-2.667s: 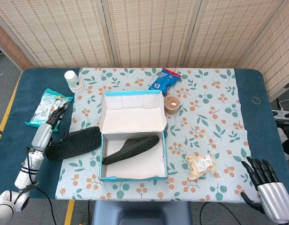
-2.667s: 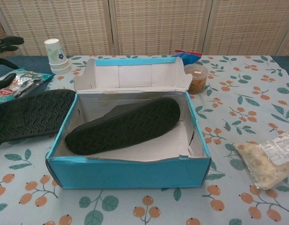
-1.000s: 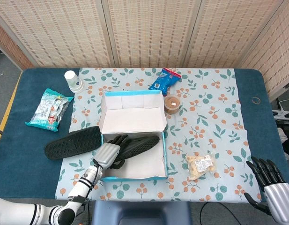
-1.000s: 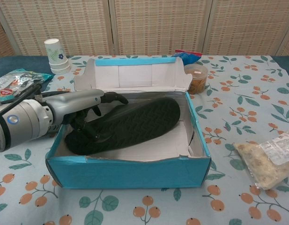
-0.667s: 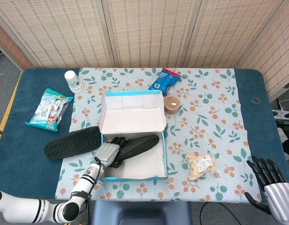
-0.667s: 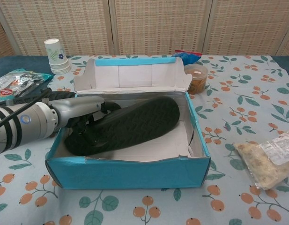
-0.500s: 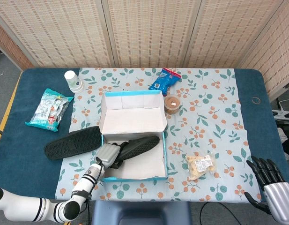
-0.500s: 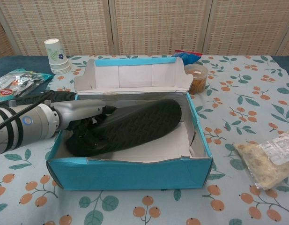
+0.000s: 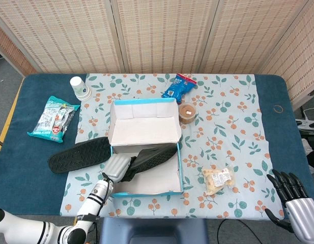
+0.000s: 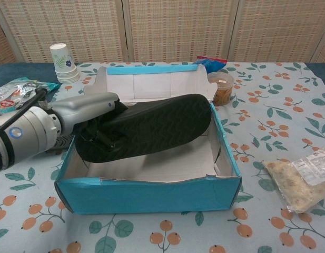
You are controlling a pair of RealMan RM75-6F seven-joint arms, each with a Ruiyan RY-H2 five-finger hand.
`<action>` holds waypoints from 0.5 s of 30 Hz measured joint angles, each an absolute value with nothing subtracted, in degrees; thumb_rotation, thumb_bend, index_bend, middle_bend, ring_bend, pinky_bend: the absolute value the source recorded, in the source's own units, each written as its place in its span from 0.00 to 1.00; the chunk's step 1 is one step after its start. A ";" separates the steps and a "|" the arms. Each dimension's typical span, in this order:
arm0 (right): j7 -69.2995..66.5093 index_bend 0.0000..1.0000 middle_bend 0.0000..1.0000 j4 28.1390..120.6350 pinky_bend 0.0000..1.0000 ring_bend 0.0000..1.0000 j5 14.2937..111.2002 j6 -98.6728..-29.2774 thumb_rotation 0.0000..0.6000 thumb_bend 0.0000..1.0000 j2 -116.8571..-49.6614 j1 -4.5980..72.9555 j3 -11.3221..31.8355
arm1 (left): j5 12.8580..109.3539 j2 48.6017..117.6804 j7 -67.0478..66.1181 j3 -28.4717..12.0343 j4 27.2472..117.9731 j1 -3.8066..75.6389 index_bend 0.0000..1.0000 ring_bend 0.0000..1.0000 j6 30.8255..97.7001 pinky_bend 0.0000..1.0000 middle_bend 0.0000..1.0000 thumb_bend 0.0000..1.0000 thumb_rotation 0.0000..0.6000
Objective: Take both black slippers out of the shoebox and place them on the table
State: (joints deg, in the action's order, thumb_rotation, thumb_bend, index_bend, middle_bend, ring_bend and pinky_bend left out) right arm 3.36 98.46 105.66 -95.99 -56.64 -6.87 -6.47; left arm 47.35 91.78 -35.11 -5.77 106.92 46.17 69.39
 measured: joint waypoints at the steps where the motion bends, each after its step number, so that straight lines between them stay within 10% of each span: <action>1: 3.36 0.00 0.00 98.45 0.00 0.00 105.68 -95.99 0.95 0.16 -56.64 -6.87 -6.48 | 48.74 91.45 -34.85 -5.50 107.62 45.79 0.91 0.62 69.97 0.64 0.78 0.71 1.00; 15: 4.87 0.00 0.00 98.53 0.00 0.00 107.63 -96.29 0.94 0.16 -57.03 -7.19 -7.23 | 71.13 68.75 -19.41 -1.49 119.71 36.39 0.91 0.61 78.94 0.63 0.77 0.69 1.00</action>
State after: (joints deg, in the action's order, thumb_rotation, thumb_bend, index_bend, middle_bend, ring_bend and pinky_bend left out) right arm 4.87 98.53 107.63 -96.29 -57.03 -7.19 -7.23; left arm 71.13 68.75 -19.41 -1.49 119.71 36.39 78.94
